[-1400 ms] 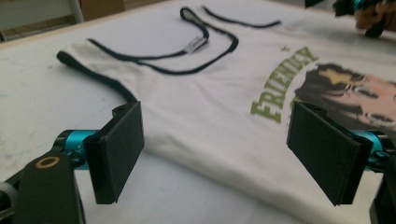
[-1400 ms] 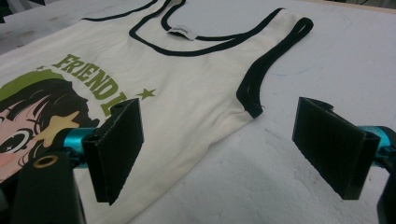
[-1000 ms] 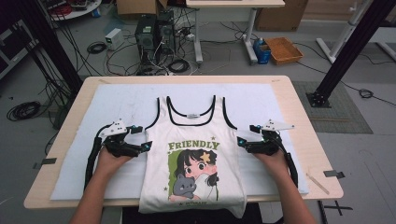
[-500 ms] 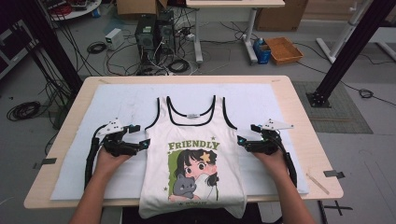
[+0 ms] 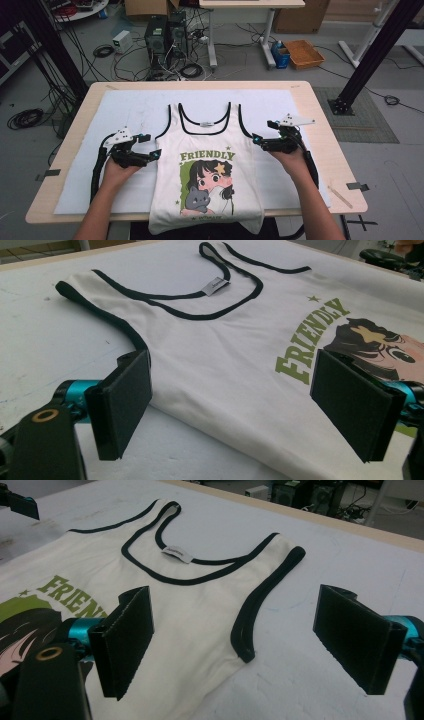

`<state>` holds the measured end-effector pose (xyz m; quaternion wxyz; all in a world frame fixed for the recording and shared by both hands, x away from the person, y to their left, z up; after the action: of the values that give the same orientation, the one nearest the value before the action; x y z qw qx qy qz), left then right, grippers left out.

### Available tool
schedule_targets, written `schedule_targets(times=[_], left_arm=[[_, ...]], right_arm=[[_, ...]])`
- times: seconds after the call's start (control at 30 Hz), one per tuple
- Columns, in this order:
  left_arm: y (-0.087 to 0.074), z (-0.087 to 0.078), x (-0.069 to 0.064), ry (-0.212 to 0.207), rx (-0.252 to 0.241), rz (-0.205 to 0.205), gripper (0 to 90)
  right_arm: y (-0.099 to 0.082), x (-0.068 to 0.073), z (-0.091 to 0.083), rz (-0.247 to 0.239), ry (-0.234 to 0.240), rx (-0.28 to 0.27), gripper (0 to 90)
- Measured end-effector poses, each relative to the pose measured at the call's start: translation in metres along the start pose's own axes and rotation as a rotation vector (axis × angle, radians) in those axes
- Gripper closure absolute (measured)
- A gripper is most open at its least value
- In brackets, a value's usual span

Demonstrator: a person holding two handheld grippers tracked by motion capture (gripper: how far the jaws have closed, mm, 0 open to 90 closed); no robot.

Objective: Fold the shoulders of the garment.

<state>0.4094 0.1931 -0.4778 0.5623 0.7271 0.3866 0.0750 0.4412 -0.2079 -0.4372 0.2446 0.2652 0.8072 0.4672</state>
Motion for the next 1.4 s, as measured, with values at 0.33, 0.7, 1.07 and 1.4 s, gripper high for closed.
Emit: schedule_targets(times=[0.33,0.7,1.07,1.4], left_arm=[[-0.001,0.001,-0.001,0.013,0.009,0.015,17.0],[-0.002,0.003,-0.001,0.017,0.022,0.023,17.0],[-0.002,0.003,-0.001,0.015,0.027,0.022,17.0],[-0.002,0.003,-0.002,0.018,0.027,0.029,17.0]], right_arm=[[0.014,-0.019,0.022,0.014,-0.001,0.056,16.7],[0.028,-0.041,0.058,0.023,-0.012,0.13,16.7],[0.035,-0.055,0.1,0.026,-0.02,0.212,16.7],[0.039,-0.06,0.136,0.049,-0.018,0.233,16.8]])
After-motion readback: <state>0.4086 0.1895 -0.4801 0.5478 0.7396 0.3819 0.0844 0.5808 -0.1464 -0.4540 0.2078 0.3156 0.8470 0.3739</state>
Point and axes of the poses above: each handheld gripper's, and its own axes: z roughly forward along the jaws, y roughly out of its top, x roughly to its left, the point moved 8 cm from there along z, roughly forward along the jaws, and after that the axes turned 13 degrees about -z, right-handed, at the moved point
